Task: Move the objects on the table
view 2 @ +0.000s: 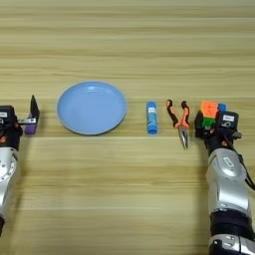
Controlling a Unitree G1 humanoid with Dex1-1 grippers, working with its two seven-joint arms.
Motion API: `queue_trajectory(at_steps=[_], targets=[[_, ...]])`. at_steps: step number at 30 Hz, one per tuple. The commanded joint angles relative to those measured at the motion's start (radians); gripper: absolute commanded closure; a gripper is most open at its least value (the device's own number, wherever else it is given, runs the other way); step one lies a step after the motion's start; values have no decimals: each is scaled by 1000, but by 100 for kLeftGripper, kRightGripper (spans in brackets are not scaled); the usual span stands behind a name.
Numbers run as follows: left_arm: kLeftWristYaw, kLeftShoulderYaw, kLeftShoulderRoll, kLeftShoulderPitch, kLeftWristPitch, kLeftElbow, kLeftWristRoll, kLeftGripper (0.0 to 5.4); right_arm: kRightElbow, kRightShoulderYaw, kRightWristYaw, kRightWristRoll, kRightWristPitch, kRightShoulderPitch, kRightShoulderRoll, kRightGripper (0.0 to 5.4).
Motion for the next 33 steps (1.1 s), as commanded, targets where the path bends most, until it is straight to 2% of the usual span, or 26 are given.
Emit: queue_trajectory(at_steps=[1,4,5,14,21,27,33], targets=[[-4,-6,3,-9,8,-7,2,0,17,11,6,0,-12,-22,-6,201],[-4,-5,4,-9,8,-8,2,0,35,16,9,0,-13,-26,-5,201],[-5,-4,5,-9,8,-8,1,0,40,17,9,1,-14,-27,-4,172],[-9,-1,10,-10,10,-7,-1,0,48,16,7,9,-23,-30,-3,73],[3,1,12,-11,20,-4,8,0,3,18,-4,3,-68,-19,2,5],[12,1,15,-15,33,9,15,0,-60,13,-6,7,-127,-4,9,5],[9,1,16,-19,31,15,9,0,-149,28,1,3,-149,17,17,5]])
